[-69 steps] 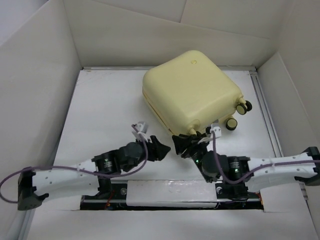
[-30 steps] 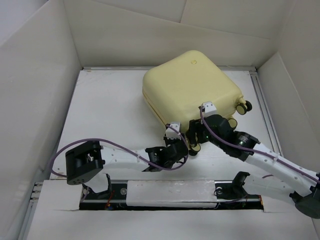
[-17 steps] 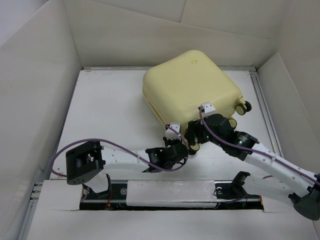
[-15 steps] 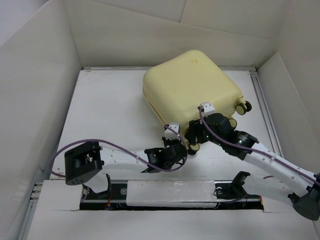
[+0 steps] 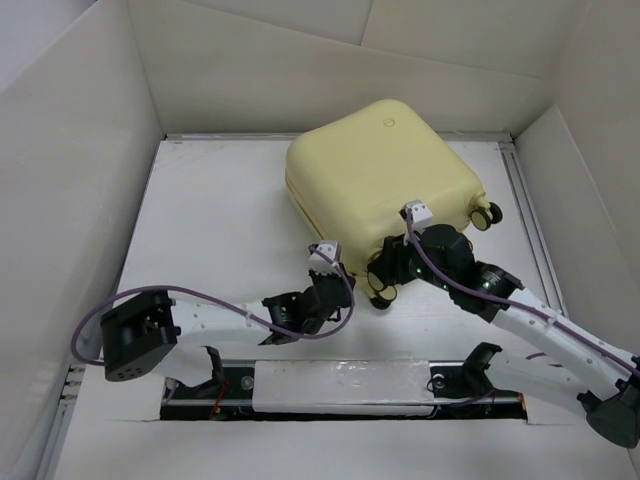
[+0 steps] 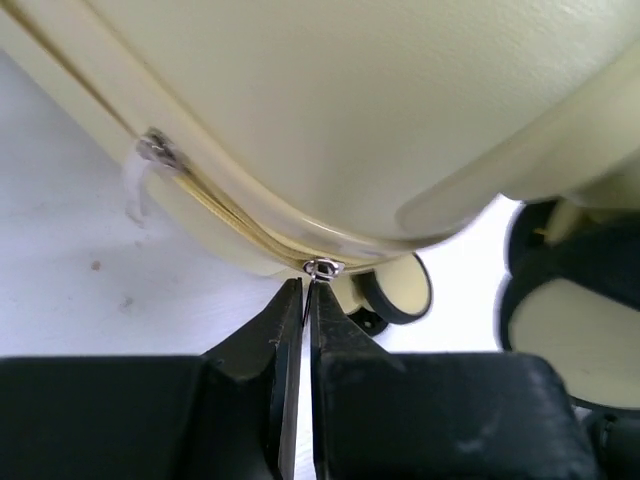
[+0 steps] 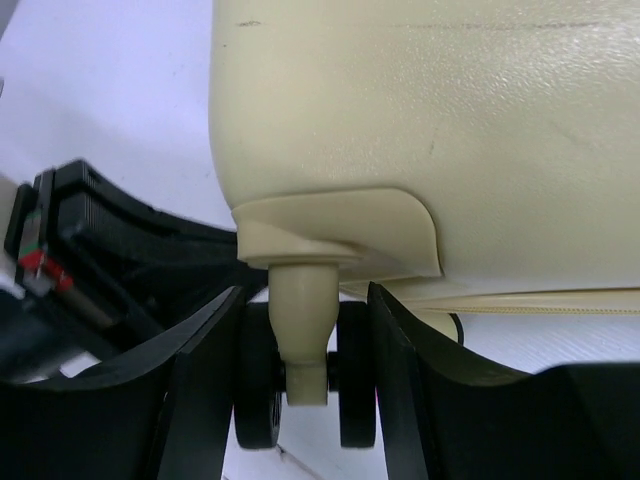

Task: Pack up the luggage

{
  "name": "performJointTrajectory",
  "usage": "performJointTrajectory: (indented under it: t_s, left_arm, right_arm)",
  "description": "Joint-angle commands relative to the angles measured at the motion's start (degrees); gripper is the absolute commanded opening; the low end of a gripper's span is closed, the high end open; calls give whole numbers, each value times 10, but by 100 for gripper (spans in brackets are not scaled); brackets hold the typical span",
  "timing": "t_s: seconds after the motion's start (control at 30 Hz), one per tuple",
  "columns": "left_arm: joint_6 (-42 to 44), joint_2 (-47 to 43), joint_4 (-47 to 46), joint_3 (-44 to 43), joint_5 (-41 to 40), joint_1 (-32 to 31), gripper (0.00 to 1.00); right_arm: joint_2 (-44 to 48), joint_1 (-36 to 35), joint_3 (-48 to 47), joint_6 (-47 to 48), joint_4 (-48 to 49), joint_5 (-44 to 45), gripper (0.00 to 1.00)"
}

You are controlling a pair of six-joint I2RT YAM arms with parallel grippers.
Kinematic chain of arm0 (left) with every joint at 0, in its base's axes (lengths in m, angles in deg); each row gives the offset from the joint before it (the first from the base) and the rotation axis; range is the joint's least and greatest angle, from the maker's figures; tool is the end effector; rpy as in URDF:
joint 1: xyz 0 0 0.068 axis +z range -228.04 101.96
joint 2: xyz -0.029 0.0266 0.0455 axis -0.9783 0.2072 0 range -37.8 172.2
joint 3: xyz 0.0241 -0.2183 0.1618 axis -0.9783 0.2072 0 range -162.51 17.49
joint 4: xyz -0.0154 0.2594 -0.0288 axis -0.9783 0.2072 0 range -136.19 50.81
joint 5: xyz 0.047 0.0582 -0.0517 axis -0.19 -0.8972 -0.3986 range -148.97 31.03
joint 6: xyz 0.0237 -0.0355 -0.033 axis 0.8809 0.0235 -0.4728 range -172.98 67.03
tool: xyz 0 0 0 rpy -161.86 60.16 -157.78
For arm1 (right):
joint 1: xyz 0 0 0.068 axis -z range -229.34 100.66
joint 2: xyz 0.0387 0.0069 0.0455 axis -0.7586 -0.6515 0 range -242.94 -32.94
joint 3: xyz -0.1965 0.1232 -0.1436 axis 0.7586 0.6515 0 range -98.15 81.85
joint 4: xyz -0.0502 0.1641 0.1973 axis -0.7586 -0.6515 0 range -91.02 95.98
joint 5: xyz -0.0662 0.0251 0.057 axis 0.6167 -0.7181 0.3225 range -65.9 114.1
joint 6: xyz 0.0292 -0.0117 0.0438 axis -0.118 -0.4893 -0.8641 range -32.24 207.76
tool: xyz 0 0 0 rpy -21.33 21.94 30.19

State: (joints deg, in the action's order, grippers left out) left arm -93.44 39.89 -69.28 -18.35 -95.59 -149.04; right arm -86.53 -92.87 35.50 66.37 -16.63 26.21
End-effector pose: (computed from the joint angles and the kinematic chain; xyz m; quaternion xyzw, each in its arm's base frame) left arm 0.1124 -0.2611 0.2196 0.0267 0.7927 -0.3131 0.5223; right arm 0.1523 0.1429 0.2999 -0.1570 0.8509 0.2555 0.4313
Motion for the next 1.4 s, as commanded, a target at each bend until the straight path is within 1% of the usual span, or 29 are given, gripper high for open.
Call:
performJointTrajectory:
  t_s: [0.0,0.1,0.23,0.37,0.4,0.43,0.53,0.6,0.63,0.67,0.7,0.73,0.77,0.8,0.83,0.87,0.9,0.93,0.97,1.0,1.03,1.07,1.1,1.13,1.17,1.23,1.3,1.33,1.37]
  left_arm:
    - [35,-49,24,31,-101,62,0]
    - [29,-49,38,31,-72,103,0]
    - [22,-44,48,44,-48,135,0]
    - [29,-44,51,49,-42,135,0]
    - [23,-44,61,41,-37,148,0]
    - [23,-29,72,34,-29,181,0]
    - [14,-24,89,22,-6,231,0]
    - [-3,-38,109,17,1,231,0]
    - [-3,-45,116,16,7,231,0]
    - [-20,-68,124,16,13,231,11]
    - [-27,-84,138,16,23,231,43]
    - [-27,-126,161,16,30,231,58]
    - [-27,-151,171,16,37,231,78]
    - [-27,-177,181,25,42,231,91]
    - [-34,-204,208,30,48,231,100]
    - [-39,-231,227,37,48,231,100]
    - [-39,-285,247,37,48,231,100]
    - [-53,-313,265,37,48,231,100]
    - [-53,-342,296,37,48,231,100]
    - [-53,-393,308,37,55,231,100]
    - [-53,-418,320,37,64,231,100]
    - [-53,-441,339,37,87,231,100]
    - [-53,-480,345,37,102,231,100]
    - [-47,-499,352,37,120,231,100]
    - [-42,-516,359,37,148,231,100]
    - [-42,-559,387,37,164,231,100]
    - [-50,-587,420,31,164,231,100]
    - [-56,-603,420,31,171,231,100]
    - [-62,-636,420,31,179,226,100]
  right_arm:
    - [36,24,19,17,-53,56,0]
    - [26,13,19,17,-65,56,0]
    - [9,-10,19,12,-70,70,0]
    - [-3,-30,14,12,-81,77,0]
    - [-3,-31,13,12,-82,84,0]
    - [-3,-31,13,12,-82,90,0]
    - [-3,-42,13,6,-87,90,0]
    - [-3,-49,13,6,-75,83,0]
    - [-3,-57,13,6,-68,66,0]
    - [-3,-57,13,6,-48,59,0]
    - [3,-66,13,1,-32,48,0]
    - [3,-77,13,1,-13,20,0]
    - [3,-77,13,1,4,7,2]
    - [3,-85,2,1,25,-3,2]
    - [-10,-94,-8,1,34,-10,2]
    - [-22,-94,-32,1,41,-11,2]
    - [-54,-103,-47,1,53,-18,8]
    - [-73,-103,-63,1,58,-18,16]
    - [-94,-110,-81,9,58,-28,28]
    - [-115,-123,-123,9,63,-34,55]
    - [-151,-130,-148,22,58,-34,63]
    - [-165,-147,-174,28,53,-29,70]
    - [-181,-156,-222,34,41,-8,82]
    - [-181,-162,-245,34,30,5,100]
    - [-181,-168,-266,34,20,21,100]
    - [-168,-186,-303,34,6,73,100]
    - [-124,-197,-303,26,-8,108,100]
    - [-104,-208,-293,21,-8,144,100]
    - [-61,-208,-281,15,-8,157,100]
